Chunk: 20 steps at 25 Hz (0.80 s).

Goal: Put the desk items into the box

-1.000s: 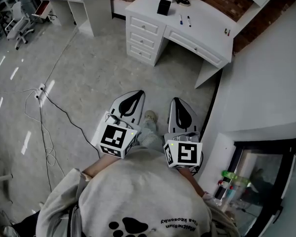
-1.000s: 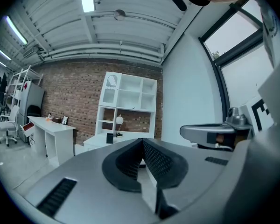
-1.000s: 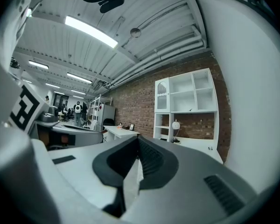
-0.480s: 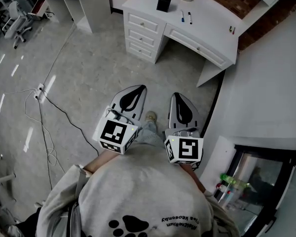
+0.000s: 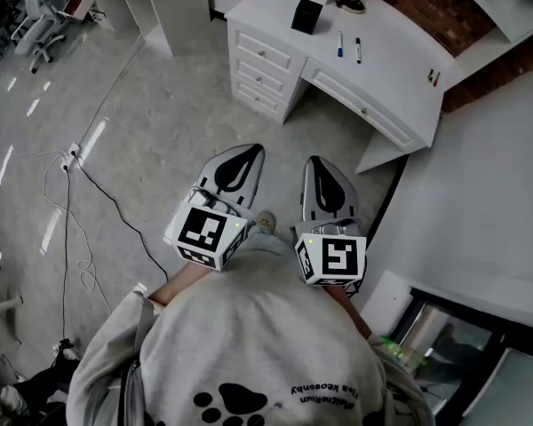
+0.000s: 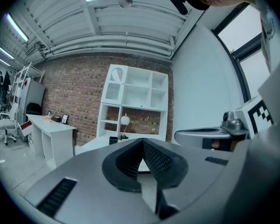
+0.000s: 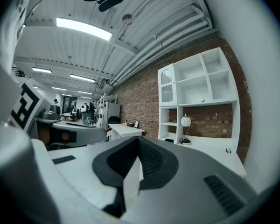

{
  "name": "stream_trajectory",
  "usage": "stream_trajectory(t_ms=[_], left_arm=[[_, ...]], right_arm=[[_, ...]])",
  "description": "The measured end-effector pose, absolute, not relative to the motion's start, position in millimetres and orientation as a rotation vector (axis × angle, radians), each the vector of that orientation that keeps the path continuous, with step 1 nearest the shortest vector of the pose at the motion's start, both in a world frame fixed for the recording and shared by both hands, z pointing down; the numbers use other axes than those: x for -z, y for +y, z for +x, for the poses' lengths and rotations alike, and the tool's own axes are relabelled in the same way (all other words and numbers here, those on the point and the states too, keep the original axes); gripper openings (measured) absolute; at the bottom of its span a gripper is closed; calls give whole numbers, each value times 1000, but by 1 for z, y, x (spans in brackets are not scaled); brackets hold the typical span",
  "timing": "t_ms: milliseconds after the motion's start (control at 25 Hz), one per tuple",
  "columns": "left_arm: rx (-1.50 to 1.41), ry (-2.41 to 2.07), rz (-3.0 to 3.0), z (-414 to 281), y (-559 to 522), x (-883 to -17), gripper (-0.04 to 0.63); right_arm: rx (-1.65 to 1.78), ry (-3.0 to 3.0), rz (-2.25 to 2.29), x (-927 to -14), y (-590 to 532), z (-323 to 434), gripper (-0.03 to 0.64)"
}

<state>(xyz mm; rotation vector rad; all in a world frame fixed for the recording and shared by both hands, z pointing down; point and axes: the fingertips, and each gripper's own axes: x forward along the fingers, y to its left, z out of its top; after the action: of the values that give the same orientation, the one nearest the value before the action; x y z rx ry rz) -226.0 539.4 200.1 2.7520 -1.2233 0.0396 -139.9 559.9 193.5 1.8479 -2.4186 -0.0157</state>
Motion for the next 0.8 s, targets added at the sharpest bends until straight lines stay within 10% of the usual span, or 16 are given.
stream_trajectory(t_ms=[800], left_arm=[[-71,-1299,2705,-163,454,-205,8]], right_arm=[[-43,-2516,1761,-202,473,-74,17]])
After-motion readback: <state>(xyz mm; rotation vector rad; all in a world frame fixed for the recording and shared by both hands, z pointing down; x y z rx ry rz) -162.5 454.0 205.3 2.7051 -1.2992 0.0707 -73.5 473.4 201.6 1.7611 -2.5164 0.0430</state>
